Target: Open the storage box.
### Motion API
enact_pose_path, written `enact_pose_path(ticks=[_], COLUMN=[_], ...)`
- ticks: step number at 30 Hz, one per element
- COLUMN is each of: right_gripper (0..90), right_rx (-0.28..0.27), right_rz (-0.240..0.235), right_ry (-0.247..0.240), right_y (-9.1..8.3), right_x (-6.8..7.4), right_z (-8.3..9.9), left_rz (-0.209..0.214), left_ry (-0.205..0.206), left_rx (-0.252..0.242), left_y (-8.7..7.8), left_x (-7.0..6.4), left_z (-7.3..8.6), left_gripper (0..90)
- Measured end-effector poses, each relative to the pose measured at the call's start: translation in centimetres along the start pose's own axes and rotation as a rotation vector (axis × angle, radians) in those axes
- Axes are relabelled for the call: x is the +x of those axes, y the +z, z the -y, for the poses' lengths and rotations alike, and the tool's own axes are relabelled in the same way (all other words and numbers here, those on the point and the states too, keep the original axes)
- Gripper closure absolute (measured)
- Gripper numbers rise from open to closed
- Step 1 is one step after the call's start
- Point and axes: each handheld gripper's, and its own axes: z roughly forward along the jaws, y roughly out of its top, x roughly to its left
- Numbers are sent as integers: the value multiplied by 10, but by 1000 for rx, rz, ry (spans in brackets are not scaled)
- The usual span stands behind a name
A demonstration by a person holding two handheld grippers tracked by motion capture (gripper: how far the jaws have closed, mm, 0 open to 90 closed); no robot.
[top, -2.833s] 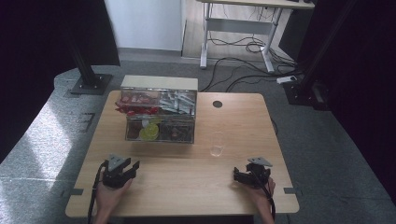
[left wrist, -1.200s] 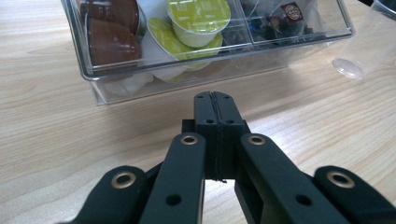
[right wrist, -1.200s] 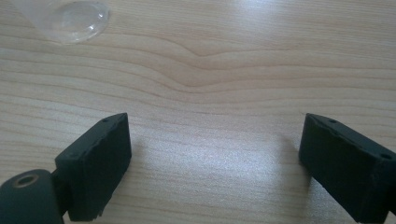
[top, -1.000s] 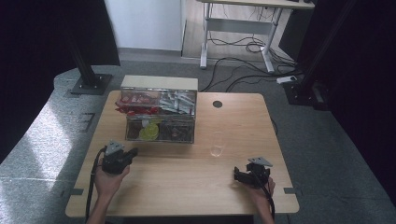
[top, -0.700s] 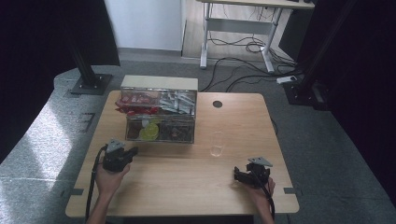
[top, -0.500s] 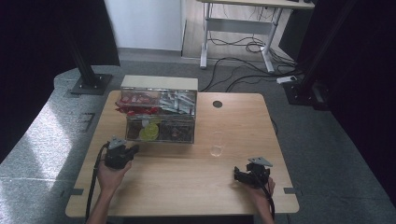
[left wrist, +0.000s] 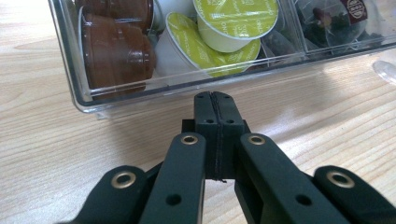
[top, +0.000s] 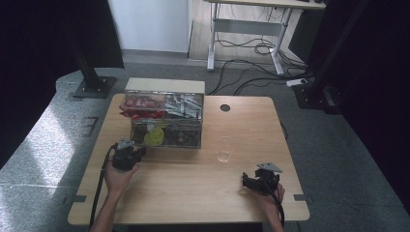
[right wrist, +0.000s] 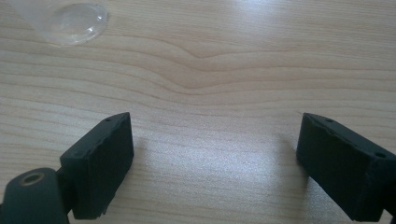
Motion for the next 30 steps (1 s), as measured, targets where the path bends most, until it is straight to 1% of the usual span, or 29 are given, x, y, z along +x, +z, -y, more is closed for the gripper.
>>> enact_pose_path(ticks=[6,18,21,24,30], right_gripper=[114,116,117,117,118], right_rx=[-1,-2,-2,-2,-2], right_rz=[1,-2,-1,-1,-2], right_ry=[0,-1,-2,-2,-2], right_y=[0,0,0,0,0], right_x=[0,0,0,0,0], right_z=[0,0,0,0,0], left_rz=[-6,-6,-5,-9,-8], left_ry=[4,8,10,7,7], left_rx=[3,-2,-12,-38,-49], left_y=[5,2,1,-4,-6], left_x=[-2,-4,-5,-5,-5], left_z=[-1,-1,-2,-4,-5], left_gripper=[900,900,900,900,900])
